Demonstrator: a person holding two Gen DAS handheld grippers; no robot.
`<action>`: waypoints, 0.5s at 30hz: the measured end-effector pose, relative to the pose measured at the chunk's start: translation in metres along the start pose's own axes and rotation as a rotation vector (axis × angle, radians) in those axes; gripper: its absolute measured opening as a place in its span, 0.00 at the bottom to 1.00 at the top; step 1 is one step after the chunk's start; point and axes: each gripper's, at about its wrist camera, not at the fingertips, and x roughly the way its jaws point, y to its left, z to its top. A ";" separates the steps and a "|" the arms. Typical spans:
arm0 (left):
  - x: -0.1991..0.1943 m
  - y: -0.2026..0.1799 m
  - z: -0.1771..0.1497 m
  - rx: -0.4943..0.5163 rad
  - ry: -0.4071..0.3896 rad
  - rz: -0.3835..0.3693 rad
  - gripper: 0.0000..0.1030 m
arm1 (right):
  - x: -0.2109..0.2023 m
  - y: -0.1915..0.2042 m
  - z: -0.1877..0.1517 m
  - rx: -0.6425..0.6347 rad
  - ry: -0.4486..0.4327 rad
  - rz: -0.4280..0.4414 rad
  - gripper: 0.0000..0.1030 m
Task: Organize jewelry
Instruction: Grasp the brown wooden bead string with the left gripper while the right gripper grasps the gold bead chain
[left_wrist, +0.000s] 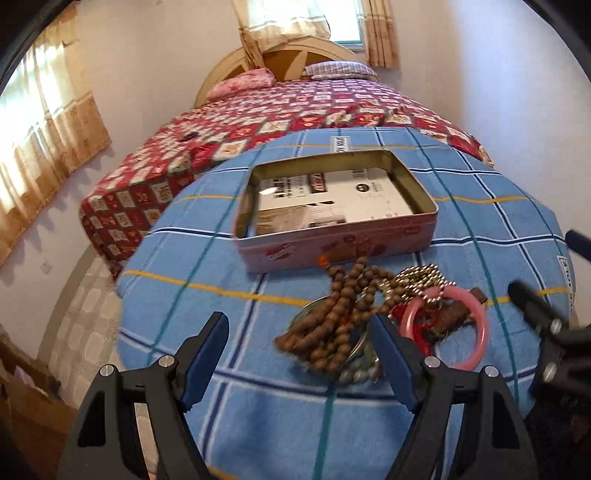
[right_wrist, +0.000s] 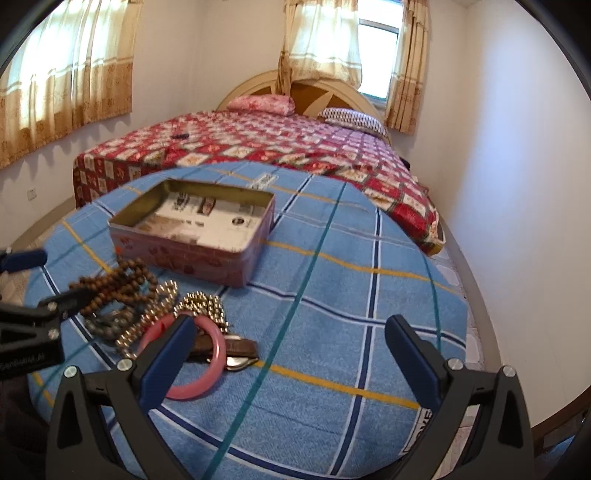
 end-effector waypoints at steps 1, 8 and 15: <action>0.004 -0.002 0.002 0.001 0.001 0.002 0.77 | 0.001 0.001 -0.001 -0.003 0.005 0.001 1.00; 0.034 -0.008 0.009 0.027 0.030 -0.023 0.77 | 0.007 -0.003 -0.006 0.009 0.026 0.015 1.00; 0.029 -0.001 0.009 0.007 0.009 -0.122 0.15 | 0.013 0.000 -0.007 0.003 0.037 0.028 1.00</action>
